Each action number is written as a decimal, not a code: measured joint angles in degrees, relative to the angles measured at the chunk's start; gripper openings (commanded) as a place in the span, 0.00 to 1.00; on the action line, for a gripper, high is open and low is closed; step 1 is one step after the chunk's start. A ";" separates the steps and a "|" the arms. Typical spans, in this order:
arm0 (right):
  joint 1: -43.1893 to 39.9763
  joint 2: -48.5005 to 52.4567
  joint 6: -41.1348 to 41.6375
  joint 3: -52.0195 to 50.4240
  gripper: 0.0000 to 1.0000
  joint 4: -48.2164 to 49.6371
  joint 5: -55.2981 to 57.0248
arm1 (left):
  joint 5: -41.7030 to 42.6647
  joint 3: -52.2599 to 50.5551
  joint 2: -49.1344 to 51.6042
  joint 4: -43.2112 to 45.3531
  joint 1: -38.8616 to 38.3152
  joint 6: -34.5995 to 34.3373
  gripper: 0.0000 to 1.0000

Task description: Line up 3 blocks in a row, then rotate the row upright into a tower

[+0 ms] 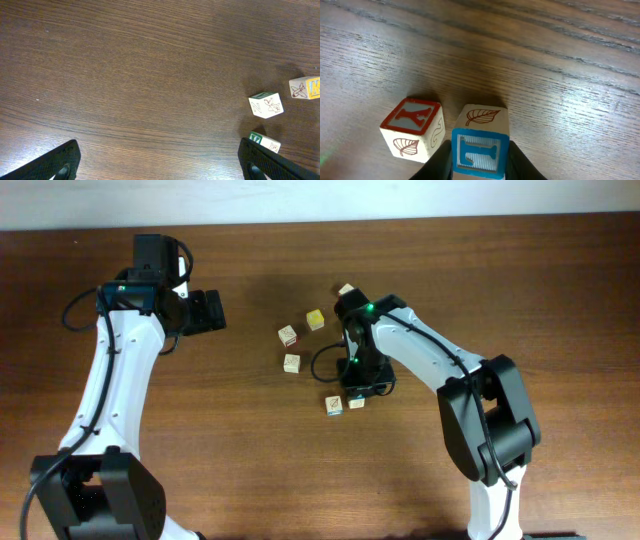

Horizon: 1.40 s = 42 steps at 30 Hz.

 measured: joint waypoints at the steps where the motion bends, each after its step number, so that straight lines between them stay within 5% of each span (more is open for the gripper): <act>1: 0.24 0.00 0.24 0.00 0.47 0.02 0.11 | 0.00 0.00 0.00 0.00 0.00 0.00 0.99; 9: 0.35 0.00 0.11 3.21 0.50 0.42 0.35 | 0.00 0.00 0.00 0.04 0.00 0.00 0.99; 16: -6.64 0.09 -6.34 10.36 0.49 22.25 4.83 | 0.00 0.00 0.00 0.02 0.00 0.00 0.99; 23: -5.90 7.06 -9.35 10.73 0.48 25.42 5.62 | -0.02 0.00 0.00 0.13 0.00 0.00 0.99; 25: -5.88 7.17 -9.38 10.73 0.40 25.22 5.60 | -0.02 0.00 0.04 0.00 0.00 0.00 0.99; 32: -5.88 8.79 -8.79 10.73 0.39 23.52 6.58 | 0.00 0.00 0.04 0.02 0.00 0.00 0.99; 37: -5.88 8.85 -8.31 10.73 0.15 23.56 7.45 | 0.00 0.00 0.04 0.00 0.00 0.00 0.99; 42: -5.88 8.79 -8.44 11.13 0.15 22.21 7.43 | 0.00 0.00 0.04 0.02 0.00 0.00 0.99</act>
